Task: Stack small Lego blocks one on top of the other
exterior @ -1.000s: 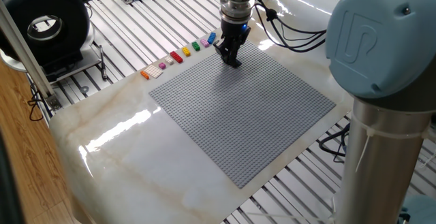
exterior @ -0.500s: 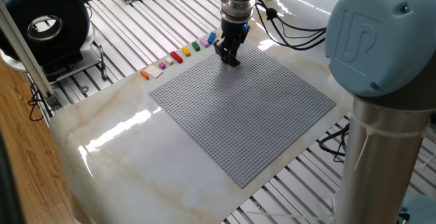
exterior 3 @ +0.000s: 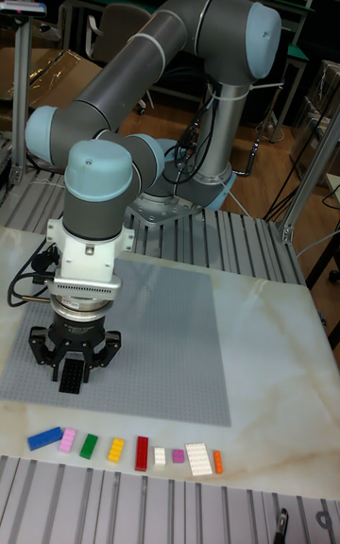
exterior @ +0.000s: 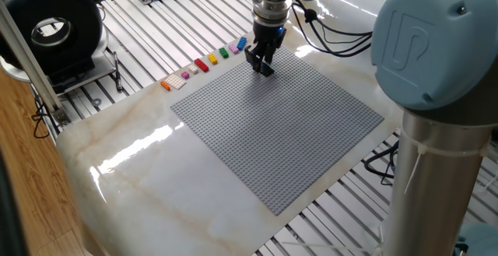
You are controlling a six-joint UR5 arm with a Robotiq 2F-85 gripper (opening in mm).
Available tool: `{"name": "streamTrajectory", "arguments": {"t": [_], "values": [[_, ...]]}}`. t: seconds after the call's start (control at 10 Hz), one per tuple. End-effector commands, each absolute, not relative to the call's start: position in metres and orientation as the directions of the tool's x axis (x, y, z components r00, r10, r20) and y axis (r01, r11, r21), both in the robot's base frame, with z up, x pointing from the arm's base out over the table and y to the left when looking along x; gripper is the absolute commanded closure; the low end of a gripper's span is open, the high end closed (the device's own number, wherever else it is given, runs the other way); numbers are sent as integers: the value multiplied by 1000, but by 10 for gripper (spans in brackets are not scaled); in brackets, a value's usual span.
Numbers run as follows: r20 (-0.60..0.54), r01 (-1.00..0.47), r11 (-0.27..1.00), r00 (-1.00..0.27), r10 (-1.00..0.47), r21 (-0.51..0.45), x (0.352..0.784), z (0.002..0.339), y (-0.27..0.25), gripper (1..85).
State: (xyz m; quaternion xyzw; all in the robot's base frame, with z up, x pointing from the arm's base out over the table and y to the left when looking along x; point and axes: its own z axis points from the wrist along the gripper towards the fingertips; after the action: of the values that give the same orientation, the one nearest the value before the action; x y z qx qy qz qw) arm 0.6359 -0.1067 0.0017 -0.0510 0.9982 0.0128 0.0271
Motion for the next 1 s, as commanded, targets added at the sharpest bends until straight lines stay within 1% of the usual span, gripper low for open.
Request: {"name": "streamTrajectory", "arguments": {"t": [0.0,0.4,0.5,0.7,0.8,0.9], "values": [[-51,-84,996,-995,-82,35,636,5,-105,383],[-28,-76,997,-997,-75,33,636,11,-108,383],[-13,-73,997,-997,-73,25,636,16,-111,397],[-10,-65,998,-998,-65,25,636,16,-112,490],[-39,-46,999,-998,-45,24,644,15,-112,687],[-58,-23,1000,-998,-22,18,650,12,-114,847]]}}
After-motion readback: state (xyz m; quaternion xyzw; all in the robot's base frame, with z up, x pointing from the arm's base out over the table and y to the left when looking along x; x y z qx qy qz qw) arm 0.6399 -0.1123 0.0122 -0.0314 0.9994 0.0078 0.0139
